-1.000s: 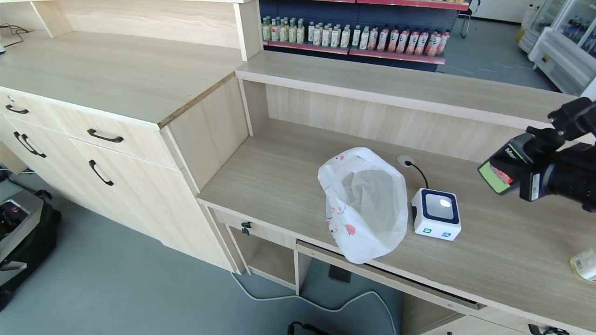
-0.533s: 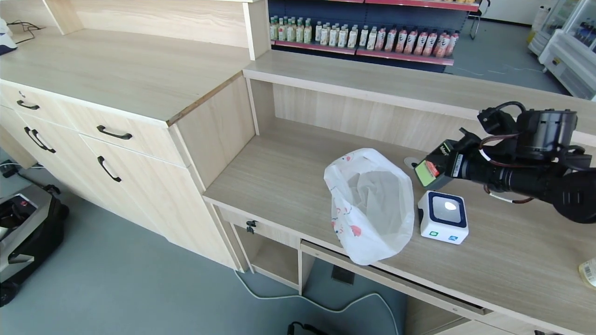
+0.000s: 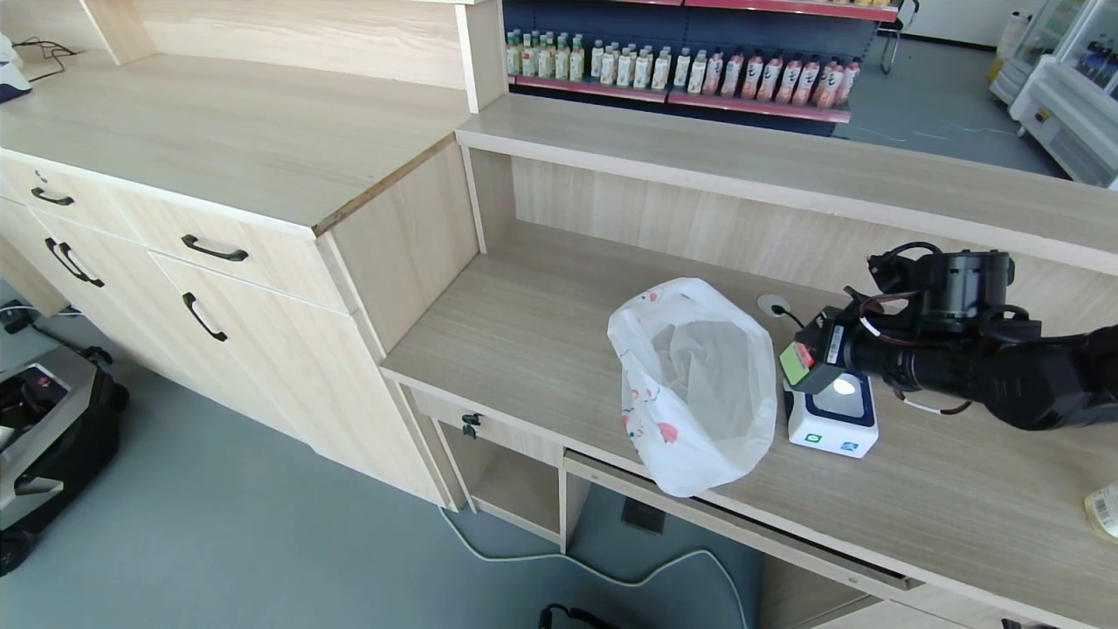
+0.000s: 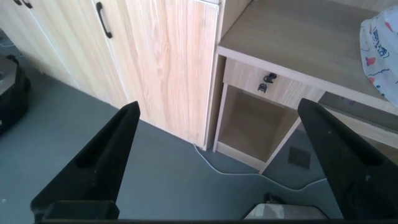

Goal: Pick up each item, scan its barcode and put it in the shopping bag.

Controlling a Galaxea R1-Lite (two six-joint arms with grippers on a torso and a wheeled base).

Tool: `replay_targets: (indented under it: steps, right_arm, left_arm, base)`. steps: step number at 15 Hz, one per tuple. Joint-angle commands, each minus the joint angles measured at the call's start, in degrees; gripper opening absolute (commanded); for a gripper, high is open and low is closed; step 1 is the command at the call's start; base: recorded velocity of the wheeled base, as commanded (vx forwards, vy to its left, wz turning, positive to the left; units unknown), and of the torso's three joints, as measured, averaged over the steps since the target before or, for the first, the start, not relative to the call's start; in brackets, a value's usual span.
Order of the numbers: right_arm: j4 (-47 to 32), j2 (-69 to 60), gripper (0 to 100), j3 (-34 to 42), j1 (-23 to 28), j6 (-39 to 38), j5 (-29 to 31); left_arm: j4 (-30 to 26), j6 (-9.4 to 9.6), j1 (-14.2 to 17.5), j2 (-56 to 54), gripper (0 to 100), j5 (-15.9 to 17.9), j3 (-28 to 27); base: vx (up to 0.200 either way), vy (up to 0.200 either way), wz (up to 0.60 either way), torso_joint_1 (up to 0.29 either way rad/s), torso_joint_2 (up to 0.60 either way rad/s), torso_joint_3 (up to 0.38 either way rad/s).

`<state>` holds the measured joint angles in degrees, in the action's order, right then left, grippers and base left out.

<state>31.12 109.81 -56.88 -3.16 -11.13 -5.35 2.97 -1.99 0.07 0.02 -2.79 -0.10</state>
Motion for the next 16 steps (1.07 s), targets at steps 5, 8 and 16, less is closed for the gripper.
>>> replay_targets:
  steps: [5,8,16]
  right_arm:
    - [0.3,2.2,0,-0.2,0.1,-0.1,0.4]
    - [2.7,4.0,0,-1.0,0.7,-0.2,0.3]
    - [4.8,6.6,0,-2.8,0.7,0.1,0.2]
  left_arm:
    - [0.0,0.05,0.0,0.0,100,0.0,0.0]
    - [0.0,-0.03,0.0,0.0,100,0.0,0.0]
    - [0.0,-0.03,0.0,0.0,100,0.0,0.0]
  base:
    - [0.0,0.0,0.0,0.0,0.0,0.0]
    - [0.0,0.0,0.0,0.0,0.0,0.0]
    - [0.0,0.0,0.0,0.0,0.0,0.0]
